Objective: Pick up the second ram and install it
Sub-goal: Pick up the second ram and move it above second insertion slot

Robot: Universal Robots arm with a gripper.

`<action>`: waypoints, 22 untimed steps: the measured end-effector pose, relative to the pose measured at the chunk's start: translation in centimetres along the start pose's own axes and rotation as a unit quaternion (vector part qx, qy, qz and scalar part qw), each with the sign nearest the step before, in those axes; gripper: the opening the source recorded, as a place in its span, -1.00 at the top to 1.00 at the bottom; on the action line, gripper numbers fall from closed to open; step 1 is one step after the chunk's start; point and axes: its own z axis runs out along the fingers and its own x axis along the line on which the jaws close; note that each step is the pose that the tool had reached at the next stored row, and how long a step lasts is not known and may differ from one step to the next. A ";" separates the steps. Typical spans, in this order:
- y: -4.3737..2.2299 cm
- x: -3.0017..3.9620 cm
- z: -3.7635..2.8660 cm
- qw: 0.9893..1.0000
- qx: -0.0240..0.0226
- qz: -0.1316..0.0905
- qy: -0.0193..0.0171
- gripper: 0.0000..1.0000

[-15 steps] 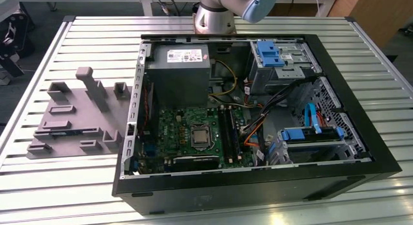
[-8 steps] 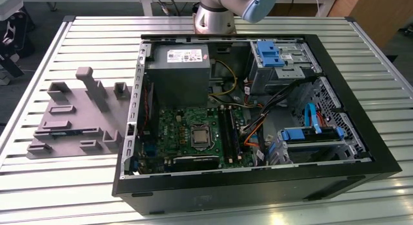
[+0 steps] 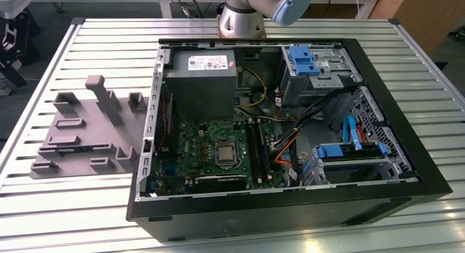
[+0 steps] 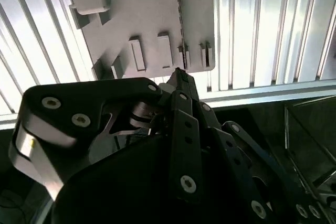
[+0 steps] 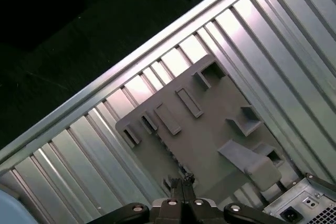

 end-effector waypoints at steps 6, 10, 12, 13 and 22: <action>0.02 0.02 0.06 0.999 -0.001 -0.045 0.001 0.79; 0.03 0.02 0.09 0.997 -0.001 -0.076 0.001 0.79; 0.04 0.03 0.11 0.996 -0.001 -0.092 0.001 0.79; 0.04 0.03 0.12 0.995 -0.001 -0.100 0.001 0.79; 0.05 0.04 0.25 0.984 -0.002 -0.179 0.002 0.79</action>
